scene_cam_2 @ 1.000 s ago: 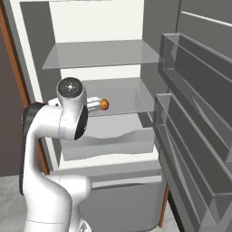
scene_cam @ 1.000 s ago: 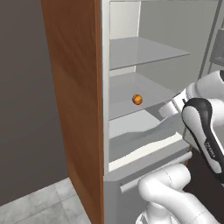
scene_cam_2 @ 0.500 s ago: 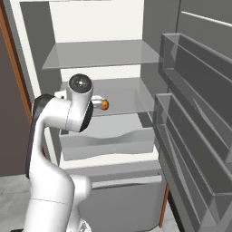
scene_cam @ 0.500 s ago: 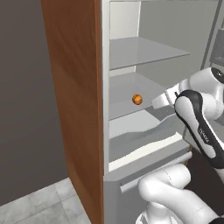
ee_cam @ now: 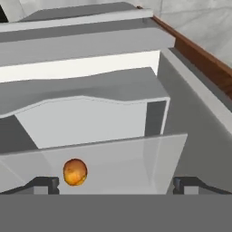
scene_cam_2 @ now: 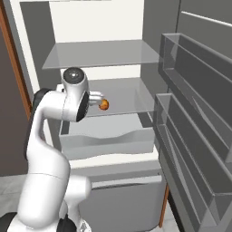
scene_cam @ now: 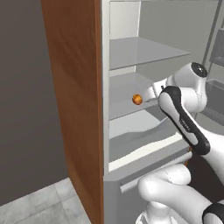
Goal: Retrieve the pear and peach from the fridge and place them into the bowl on the dining table.
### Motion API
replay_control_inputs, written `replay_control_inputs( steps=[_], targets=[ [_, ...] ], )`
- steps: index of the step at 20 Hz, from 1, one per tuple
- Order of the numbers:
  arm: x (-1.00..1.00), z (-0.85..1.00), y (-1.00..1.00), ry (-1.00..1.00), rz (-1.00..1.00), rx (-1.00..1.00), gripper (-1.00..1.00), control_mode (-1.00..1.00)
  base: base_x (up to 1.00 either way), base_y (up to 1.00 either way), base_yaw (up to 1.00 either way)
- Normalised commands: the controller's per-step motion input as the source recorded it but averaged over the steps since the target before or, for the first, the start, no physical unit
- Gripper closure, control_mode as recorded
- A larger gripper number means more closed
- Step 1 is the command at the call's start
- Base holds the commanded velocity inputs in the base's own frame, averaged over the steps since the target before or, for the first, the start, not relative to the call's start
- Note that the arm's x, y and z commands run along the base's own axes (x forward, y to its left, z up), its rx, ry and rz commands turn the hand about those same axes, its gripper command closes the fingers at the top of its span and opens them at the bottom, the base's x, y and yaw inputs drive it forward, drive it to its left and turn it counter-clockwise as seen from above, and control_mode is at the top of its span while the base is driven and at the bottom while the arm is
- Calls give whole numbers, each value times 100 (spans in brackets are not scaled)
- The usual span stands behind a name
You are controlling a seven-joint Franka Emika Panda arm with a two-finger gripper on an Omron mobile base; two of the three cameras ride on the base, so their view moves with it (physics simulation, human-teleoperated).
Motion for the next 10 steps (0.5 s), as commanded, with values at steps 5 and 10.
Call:
replay_control_inputs(
  steps=[5,10],
  targets=[
    [32,-21,-4,4,-10,0,-100,-100,0,0,0],
    [27,-22,0,1,-4,0,-100,-100,0,0,0]
  ],
)
